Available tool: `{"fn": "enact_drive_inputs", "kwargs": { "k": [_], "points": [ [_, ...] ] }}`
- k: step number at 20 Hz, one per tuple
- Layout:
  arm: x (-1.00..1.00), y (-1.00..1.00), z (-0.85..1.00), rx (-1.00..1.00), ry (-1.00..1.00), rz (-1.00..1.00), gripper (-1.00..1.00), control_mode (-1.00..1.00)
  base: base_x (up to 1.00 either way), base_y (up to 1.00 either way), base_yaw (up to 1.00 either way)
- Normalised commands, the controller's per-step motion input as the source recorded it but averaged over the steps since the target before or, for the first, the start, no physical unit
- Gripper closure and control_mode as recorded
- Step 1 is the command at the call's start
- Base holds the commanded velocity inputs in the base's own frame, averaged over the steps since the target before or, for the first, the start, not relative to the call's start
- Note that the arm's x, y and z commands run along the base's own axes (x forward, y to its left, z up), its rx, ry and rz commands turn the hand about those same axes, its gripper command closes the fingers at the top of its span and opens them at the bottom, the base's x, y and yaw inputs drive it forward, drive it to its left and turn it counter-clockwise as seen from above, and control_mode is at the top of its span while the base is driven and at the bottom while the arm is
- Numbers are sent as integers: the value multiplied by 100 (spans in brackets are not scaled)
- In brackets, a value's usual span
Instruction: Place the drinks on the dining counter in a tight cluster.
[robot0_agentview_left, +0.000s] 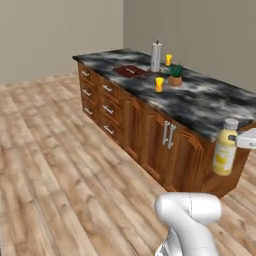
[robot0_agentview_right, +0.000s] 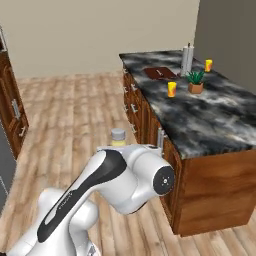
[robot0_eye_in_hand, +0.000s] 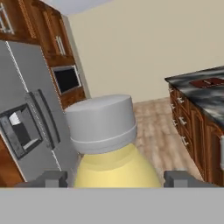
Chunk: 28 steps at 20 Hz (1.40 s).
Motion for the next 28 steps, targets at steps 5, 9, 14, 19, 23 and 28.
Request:
{"fn": "enact_drive_inputs", "kwargs": {
  "k": [5,9,14,19,23,28],
  "points": [
    [0,0,0,0,0,0,100,100,100,99,-51],
    [0,0,0,0,0,0,100,100,100,94,-57],
    [0,0,0,0,0,0,100,100,100,93,-49],
    [0,0,0,0,0,0,100,100,100,98,-44],
    [0,0,0,0,0,0,100,100,100,95,-49],
    [0,0,0,0,0,0,100,100,100,84,-57]
  ]
}}
